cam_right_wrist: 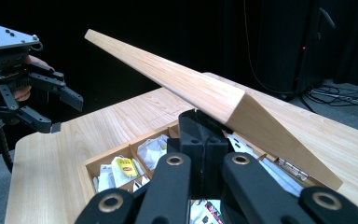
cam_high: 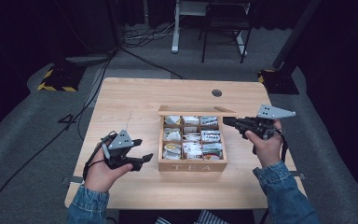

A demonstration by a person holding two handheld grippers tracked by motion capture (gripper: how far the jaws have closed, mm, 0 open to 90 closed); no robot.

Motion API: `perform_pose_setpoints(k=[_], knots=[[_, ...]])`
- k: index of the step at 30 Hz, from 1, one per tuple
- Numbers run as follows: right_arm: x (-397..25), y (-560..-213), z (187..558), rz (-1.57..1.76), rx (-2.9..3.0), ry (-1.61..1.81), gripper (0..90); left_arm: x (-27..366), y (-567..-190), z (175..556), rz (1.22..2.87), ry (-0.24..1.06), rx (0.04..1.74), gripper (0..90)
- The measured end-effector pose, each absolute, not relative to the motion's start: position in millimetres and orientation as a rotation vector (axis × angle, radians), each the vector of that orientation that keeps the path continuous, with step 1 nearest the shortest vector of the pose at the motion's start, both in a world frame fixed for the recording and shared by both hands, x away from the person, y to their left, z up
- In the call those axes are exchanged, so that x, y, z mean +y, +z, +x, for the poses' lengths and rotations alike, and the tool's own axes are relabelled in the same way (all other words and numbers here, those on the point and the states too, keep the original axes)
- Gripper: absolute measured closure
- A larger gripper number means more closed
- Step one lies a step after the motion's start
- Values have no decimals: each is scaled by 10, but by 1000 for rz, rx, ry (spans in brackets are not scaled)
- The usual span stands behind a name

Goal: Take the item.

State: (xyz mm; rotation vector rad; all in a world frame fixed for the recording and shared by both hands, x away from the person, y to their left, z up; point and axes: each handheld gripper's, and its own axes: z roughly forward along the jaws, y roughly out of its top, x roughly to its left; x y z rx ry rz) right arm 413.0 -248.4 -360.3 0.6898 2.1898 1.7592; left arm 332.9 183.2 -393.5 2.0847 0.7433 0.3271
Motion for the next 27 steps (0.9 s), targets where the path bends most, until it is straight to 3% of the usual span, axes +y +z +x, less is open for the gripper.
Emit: perform_pose_setpoints(k=[7,27], knots=[[-2505,-3604,4129,687,2186,1769,900,1367,-3864,3342,2144,323,595,339],[-2511,-3606,4137,688,2186,1781,900,574,-3845,3633,2151,177,509,405]])
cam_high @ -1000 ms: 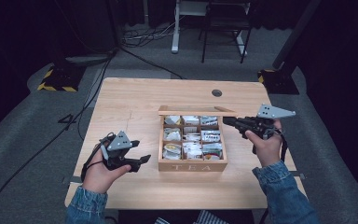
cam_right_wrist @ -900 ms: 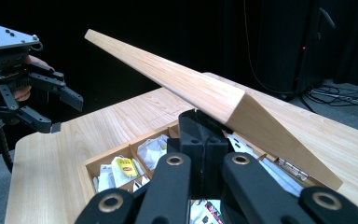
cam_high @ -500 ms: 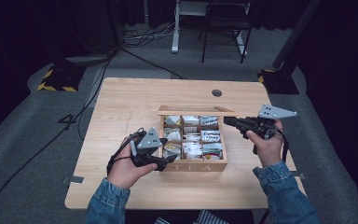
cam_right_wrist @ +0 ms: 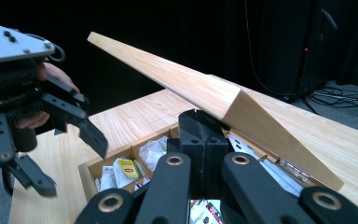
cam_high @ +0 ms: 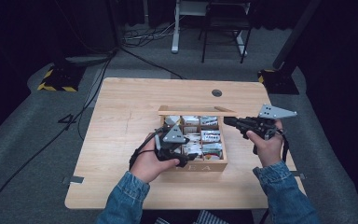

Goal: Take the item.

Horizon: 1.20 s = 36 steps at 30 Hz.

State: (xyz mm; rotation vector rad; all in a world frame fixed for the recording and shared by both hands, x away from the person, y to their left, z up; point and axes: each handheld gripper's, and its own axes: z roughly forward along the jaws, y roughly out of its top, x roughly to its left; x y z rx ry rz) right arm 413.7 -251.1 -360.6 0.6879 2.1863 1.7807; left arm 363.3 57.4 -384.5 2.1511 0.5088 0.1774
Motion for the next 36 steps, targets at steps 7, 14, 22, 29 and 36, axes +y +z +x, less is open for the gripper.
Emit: perform_pose_setpoints(k=[7,14,22,29,36], knots=[[-2511,-3609,4144,683,2188,1788,900,339,-3919,3795,2134,132,513,446],[-2503,-3611,4147,679,2194,1788,900,155,-4048,3962,2164,95,565,470],[-2489,-3609,4140,671,2195,1798,900,-46,-4200,4077,2198,23,542,517],[-2487,-3605,4139,663,2195,1807,900,-167,-4295,4105,2256,-60,532,601],[-2487,-3603,4138,664,2194,1805,900,-214,-4330,4131,2260,-97,549,628]])
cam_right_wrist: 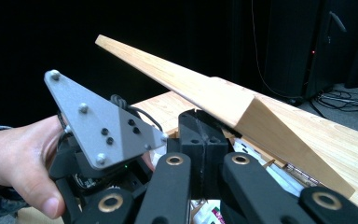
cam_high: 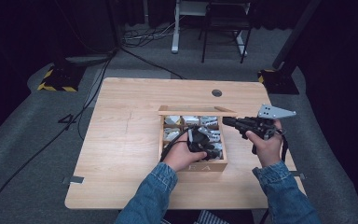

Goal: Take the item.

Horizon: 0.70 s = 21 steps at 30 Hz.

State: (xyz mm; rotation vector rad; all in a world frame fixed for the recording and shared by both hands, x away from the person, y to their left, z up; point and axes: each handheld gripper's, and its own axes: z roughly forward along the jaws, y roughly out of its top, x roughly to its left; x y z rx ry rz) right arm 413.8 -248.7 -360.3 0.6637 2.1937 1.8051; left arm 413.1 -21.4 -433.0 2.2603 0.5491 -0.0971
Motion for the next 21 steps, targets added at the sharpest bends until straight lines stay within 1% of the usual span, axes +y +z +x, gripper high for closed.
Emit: perform_pose_setpoints(k=[2,3,4,5,8,12,13,16,19,21], knots=[[-2486,-3603,4138,662,2193,1805,900,-218,-4341,4140,2270,-107,552,637],[-2487,-3603,4137,664,2193,1805,900,-218,-4344,4141,2275,-114,563,660],[-2487,-3603,4137,664,2193,1805,900,-215,-4348,4147,2281,-120,560,660],[-2486,-3603,4138,662,2193,1805,900,-215,-4361,4150,2277,-123,570,680],[-2486,-3604,4138,662,2192,1805,900,-216,-4388,4153,2273,-153,587,695],[-2486,-3604,4137,661,2193,1804,900,-218,-4427,4166,2296,-173,576,752],[-2486,-3604,4137,662,2192,1804,900,-219,-4435,4166,2298,-180,571,770],[-2486,-3604,4137,662,2191,1805,900,-216,-4456,4166,2302,-169,560,867],[-2487,-3605,4136,664,2192,1805,900,-208,-4451,4152,2294,-179,528,891],[-2486,-3604,4137,661,2191,1804,900,-202,-4431,4145,2300,-154,506,895]])
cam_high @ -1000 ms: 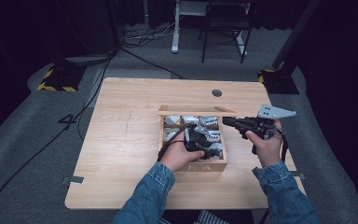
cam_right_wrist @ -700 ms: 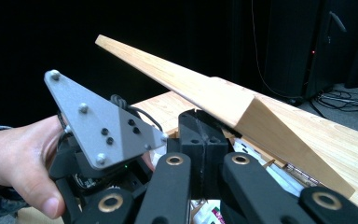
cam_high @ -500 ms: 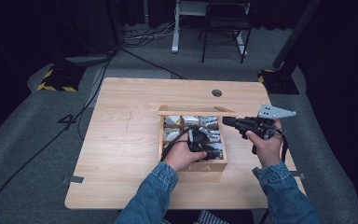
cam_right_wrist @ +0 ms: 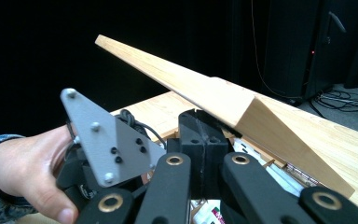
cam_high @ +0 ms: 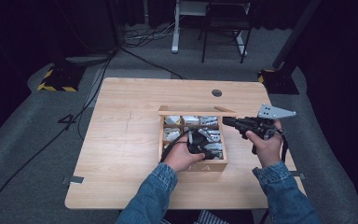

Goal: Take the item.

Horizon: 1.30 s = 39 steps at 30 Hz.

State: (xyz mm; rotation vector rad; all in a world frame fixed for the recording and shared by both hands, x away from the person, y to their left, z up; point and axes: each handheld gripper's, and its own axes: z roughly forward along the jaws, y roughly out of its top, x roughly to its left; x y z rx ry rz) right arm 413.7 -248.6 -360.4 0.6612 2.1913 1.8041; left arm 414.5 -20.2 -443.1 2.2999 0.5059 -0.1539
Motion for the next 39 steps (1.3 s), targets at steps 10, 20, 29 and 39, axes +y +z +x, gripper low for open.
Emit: perform_pose_setpoints(k=[10,20,29,39], knots=[[-2486,-3604,4137,665,2191,1807,900,-93,-4208,4108,2192,-99,473,895],[-2485,-3604,4136,667,2192,1807,900,38,-3993,4054,2100,-74,433,893],[-2485,-3604,4136,669,2190,1808,900,145,-3820,3980,2040,-16,419,893],[-2486,-3606,4135,672,2191,1809,900,353,-3690,3915,2001,15,422,892]])
